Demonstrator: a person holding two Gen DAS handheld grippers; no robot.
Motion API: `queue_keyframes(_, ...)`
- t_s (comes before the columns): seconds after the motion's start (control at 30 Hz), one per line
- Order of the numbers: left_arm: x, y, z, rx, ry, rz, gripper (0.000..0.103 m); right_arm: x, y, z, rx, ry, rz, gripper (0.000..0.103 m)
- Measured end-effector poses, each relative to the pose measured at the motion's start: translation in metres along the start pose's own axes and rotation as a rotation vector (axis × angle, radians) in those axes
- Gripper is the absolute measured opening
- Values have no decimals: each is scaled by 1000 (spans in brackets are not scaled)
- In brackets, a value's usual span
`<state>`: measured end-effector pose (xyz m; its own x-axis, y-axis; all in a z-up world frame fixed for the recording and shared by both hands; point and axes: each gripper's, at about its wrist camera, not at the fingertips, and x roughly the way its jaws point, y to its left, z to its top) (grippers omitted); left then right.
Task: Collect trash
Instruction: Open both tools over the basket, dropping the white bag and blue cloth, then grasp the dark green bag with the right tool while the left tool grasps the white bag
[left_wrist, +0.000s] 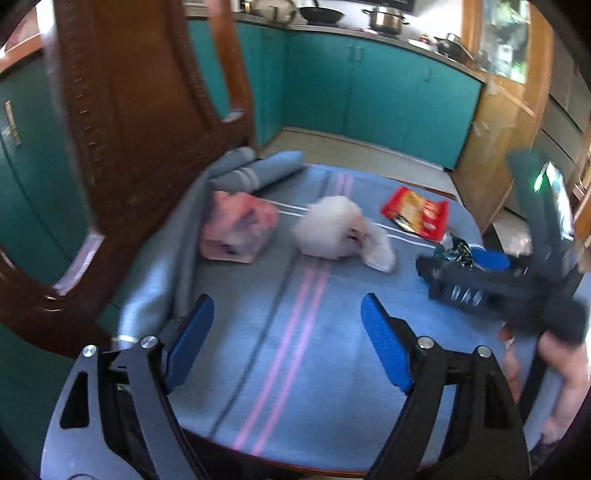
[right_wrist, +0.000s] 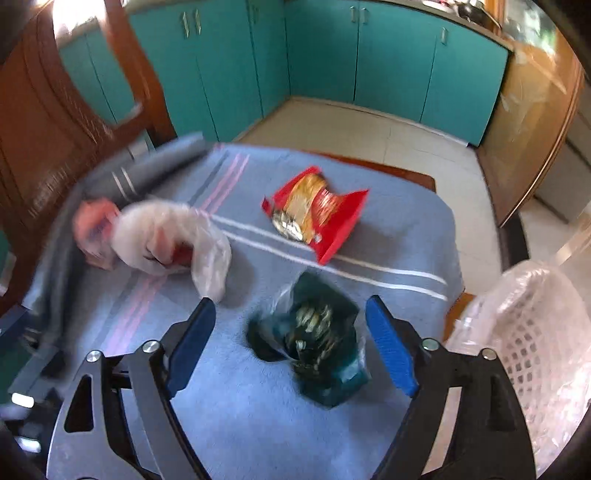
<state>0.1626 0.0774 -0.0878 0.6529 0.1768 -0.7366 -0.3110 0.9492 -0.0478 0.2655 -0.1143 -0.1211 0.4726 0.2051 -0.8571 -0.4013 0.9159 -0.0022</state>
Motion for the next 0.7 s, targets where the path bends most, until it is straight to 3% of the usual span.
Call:
queue_keyframes(0.17, 6, 12, 4, -28, 3, 3, 83, 19, 3, -9, 3, 22, 15, 79)
queue_keyframes(0.23, 9, 11, 5, -33, 6, -3, 83, 20, 1, -10, -5, 15, 25, 48)
queue_keyframes(0.27, 10, 12, 4, -34, 7, -5, 83, 20, 0, -12, -7, 23, 43, 46)
queue_keyframes(0.53, 24, -6, 14, -26, -14, -30, 83, -2, -14, -26, 30, -20, 144, 44)
queue_keyframes(0.7, 53, -27, 49, -1, -40, -40, 95, -19, -27, -32, 53, -41, 151, 44)
